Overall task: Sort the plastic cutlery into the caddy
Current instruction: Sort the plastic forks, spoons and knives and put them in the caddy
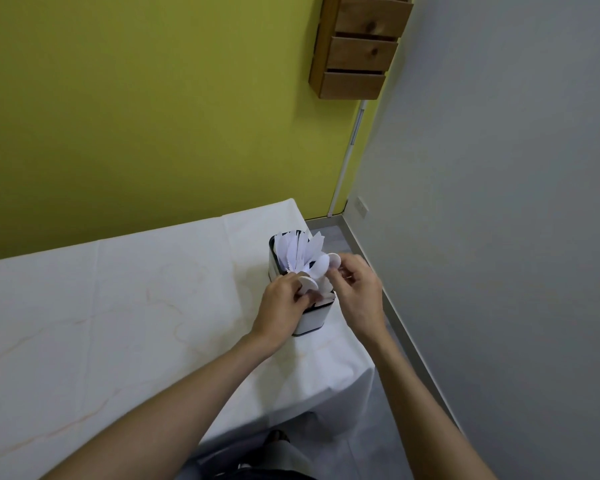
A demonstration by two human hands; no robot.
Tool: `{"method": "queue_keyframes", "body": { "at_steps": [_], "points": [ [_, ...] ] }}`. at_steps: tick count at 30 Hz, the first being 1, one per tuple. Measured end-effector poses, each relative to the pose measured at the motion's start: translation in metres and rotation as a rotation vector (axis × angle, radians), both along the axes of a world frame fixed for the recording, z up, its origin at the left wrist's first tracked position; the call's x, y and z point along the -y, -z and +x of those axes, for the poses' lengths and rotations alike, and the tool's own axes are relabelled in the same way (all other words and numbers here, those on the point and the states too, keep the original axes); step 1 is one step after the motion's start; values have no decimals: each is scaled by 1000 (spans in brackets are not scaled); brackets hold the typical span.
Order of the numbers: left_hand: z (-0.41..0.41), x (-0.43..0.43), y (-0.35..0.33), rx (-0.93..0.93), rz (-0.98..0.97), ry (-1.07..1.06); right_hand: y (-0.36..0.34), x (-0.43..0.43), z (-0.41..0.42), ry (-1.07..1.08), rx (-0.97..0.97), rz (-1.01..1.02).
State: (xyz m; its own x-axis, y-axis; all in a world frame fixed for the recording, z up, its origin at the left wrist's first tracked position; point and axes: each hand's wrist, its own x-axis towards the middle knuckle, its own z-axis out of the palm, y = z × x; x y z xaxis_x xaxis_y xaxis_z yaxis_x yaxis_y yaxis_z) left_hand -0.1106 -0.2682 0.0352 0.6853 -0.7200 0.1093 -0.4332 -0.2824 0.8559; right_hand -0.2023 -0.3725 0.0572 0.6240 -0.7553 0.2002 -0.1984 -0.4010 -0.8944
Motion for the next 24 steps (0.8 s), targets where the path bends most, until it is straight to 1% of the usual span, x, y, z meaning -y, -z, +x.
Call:
{"method": "queue_keyframes", "body": {
  "at_steps": [5, 9, 11, 13, 17, 20, 24],
  "points": [
    [-7, -8, 5, -45, -88, -16, 15, 3, -9, 13, 0, -155],
    [-9, -10, 13, -42, -52, -90, 24, 0, -16, -16, -47, -250],
    [-10, -9, 16, 23, -37, -81, 23, -1, -15, -46, -88, -265],
    [-11, -7, 19, 45, -43, -67, 21, -1, -15, -77, -110, -227],
    [-12, -9, 22, -59, -84, -67, 17, -3, -21, -89, -72, -197],
    [-15, -13, 20, -85, -121, -51, 17, -5, -24, -72, -25, -262],
    [-11, -23, 20, 6, -117, -34, 20, -9, -25, -75, -56, -374]
  ]
}}
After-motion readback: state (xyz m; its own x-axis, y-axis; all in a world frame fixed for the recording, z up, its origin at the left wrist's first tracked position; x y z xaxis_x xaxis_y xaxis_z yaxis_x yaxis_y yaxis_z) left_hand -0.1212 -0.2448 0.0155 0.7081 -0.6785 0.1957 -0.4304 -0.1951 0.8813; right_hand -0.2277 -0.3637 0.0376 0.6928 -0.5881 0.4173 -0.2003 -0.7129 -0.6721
